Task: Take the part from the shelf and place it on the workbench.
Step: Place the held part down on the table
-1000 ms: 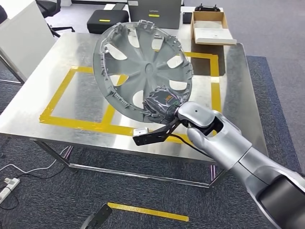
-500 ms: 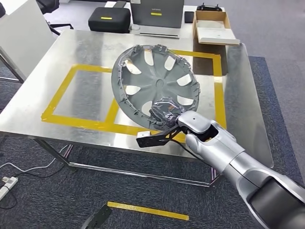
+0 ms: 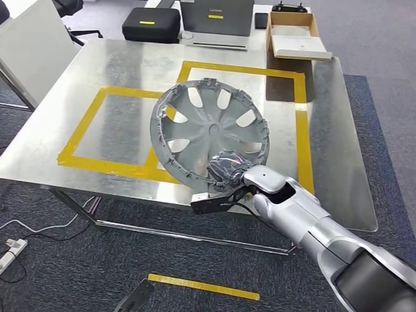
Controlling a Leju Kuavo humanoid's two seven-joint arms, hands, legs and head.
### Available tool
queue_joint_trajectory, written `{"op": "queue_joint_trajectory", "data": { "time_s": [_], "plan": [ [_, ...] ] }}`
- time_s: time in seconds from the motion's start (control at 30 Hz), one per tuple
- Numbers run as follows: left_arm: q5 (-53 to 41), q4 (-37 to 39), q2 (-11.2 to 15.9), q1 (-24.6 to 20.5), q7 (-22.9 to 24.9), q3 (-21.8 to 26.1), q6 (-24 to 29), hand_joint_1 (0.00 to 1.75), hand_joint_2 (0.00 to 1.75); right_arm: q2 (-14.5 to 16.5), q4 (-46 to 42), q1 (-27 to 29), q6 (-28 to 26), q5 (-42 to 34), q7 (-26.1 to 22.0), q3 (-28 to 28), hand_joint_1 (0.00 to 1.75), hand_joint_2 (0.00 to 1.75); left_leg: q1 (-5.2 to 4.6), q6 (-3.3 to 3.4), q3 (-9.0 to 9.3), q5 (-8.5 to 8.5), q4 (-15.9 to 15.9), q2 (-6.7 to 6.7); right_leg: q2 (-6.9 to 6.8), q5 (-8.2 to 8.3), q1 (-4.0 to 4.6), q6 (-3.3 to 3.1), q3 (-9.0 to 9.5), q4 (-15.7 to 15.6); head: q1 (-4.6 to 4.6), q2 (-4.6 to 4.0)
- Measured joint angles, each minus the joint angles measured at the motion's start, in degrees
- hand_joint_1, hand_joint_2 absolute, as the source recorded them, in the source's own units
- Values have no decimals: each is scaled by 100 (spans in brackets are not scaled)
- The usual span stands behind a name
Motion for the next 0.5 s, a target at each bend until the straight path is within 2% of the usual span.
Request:
{"op": "queue_joint_trajectory", "data": {
  "time_s": [0.03,0.1,0.17,0.2,0.23,0.27,0.33,0.37,0.4,0.43,0.5],
  "plan": [
    [-1,0,2,3,0,-2,-6,0,175,11,22,10,-3,1,4,-2,175,175,2,-27,-12,-34,32,3,0,5,-12,-20,10,-13,-3,0],
    [1,0,7,1,0,-3,-40,0,175,42,59,12,-5,2,8,-5,87,87,20,-101,-144,-242,359,11,-5,12,-44,-67,42,-36,-25,0],
    [9,0,15,1,0,-4,-112,0,175,73,91,16,-13,9,-12,-7,0,0,56,-172,-449,-555,1063,21,-5,1,-45,-98,61,-35,-44,0],
    [13,0,21,2,-1,-5,-141,0,175,90,103,19,-26,15,-29,-6,0,0,75,-196,-594,-646,1371,23,-2,-4,-45,-104,68,-33,-43,0],
    [16,0,26,2,-3,-7,-147,0,175,105,111,19,-46,20,-43,-6,0,0,90,-211,-669,-641,1517,24,4,-8,-45,-106,76,-32,-44,0],
    [16,0,32,0,-3,-9,-127,0,175,122,114,11,-64,24,-54,-7,0,0,102,-217,-645,-533,1448,25,11,-13,-45,-103,87,-31,-44,0],
    [17,0,42,-13,32,-13,-22,0,87,154,106,-5,-86,28,-67,-12,0,0,118,-203,-355,-145,802,26,22,-30,-46,-80,120,-30,-43,0],
    [20,0,45,-21,56,-14,38,0,44,171,92,-19,-85,31,-73,-20,0,0,113,-189,-192,-12,456,27,26,-38,-36,-59,123,-28,-45,0],
    [22,0,45,-31,78,-14,94,0,0,187,74,-32,-84,33,-76,-28,0,0,105,-168,-74,51,195,25,30,-42,-28,-34,115,-23,-45,0],
    [26,0,45,-36,88,-14,135,0,0,198,50,-48,-85,33,-80,-40,0,0,93,-147,-21,48,66,23,32,-40,-22,-6,101,-23,-43,0],
    [30,0,45,-37,95,-14,198,0,0,211,-18,-72,-93,26,-86,-63,0,0,73,-87,-2,19,10,18,33,-31,-25,58,90,-35,-41,0]
  ]
}}
